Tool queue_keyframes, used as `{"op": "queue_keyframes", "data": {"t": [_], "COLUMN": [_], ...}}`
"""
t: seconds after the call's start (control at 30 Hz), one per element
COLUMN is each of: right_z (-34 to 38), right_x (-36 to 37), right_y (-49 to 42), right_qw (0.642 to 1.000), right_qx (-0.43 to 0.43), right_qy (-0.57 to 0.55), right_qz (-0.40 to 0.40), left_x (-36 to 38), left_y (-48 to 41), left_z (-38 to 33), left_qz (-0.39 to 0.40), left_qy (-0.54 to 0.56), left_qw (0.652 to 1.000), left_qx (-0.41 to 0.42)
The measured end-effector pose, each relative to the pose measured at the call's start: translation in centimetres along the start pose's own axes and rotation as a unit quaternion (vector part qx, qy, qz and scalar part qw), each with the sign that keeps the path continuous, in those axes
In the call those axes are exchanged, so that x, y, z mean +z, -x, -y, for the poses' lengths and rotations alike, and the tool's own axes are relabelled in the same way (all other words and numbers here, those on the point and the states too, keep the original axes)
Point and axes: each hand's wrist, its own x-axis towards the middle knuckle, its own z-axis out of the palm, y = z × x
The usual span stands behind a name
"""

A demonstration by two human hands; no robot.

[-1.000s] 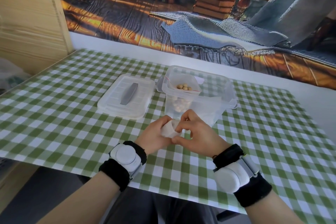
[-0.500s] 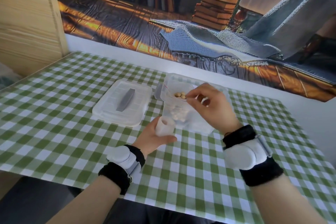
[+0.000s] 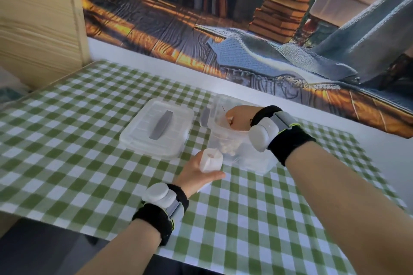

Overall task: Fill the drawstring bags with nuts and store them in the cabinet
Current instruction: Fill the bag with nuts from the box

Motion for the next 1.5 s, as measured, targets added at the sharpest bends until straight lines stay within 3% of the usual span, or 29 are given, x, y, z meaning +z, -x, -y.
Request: {"op": "queue_keyframes", "data": {"t": [0.5,0.63,0.73,0.87,1.27,1.5], "right_z": [-0.7,-0.7,-1.3,-1.6,-2.4,-2.3], "right_x": [0.1,0.3,0.5,0.2,1.1,1.2], "right_y": [0.3,0.3,-0.1,-0.2,-0.8,-0.6], "right_qw": [0.989,0.992,0.979,0.976,0.997,0.987], "right_qx": [0.012,0.033,0.037,0.043,-0.008,-0.059], "right_qy": [-0.076,-0.105,-0.171,-0.200,-0.074,-0.133], "right_qz": [0.130,0.062,0.102,0.070,-0.015,-0.066], "left_x": [-0.1,-0.2,-0.2,-0.2,-0.2,-0.3], "left_y": [-0.4,-0.4,-0.4,-0.4,-0.4,-0.4], "left_z": [0.3,0.3,0.2,0.2,0.3,0.5], "left_qz": [0.003,0.011,0.013,0.015,0.017,0.022], "left_qy": [0.022,0.015,0.011,0.013,0.004,-0.004], "left_qw": [1.000,1.000,1.000,1.000,1.000,0.999], "left_qx": [-0.006,-0.001,0.002,0.003,0.010,0.024]}}
